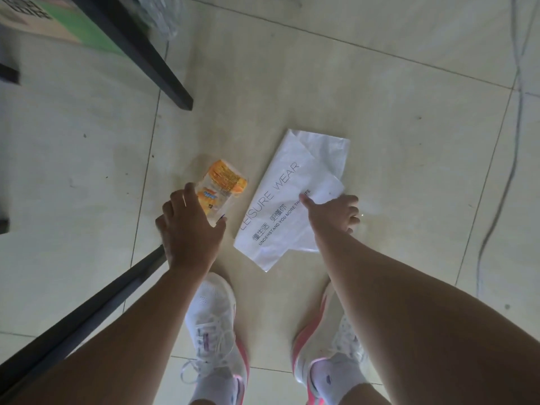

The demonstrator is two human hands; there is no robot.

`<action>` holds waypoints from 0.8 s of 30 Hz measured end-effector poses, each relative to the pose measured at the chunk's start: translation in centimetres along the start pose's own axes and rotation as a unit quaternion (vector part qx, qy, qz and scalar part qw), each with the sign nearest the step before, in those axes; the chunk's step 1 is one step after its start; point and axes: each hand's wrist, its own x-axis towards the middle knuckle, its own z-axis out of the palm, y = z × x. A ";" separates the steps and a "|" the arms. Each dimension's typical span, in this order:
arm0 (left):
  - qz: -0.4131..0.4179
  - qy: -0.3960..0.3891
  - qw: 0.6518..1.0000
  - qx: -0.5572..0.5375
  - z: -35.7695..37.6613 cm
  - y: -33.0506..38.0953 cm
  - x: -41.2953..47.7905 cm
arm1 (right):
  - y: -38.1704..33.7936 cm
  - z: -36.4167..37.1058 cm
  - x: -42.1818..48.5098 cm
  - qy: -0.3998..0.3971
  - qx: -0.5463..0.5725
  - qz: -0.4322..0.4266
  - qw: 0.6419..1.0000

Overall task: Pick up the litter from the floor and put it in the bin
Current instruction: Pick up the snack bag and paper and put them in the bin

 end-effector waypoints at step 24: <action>0.113 -0.036 0.993 -0.021 -28.0 14.3 -9.5 | -2.9 -33.5 -15.7 -0.083 0.080 -0.207 0.972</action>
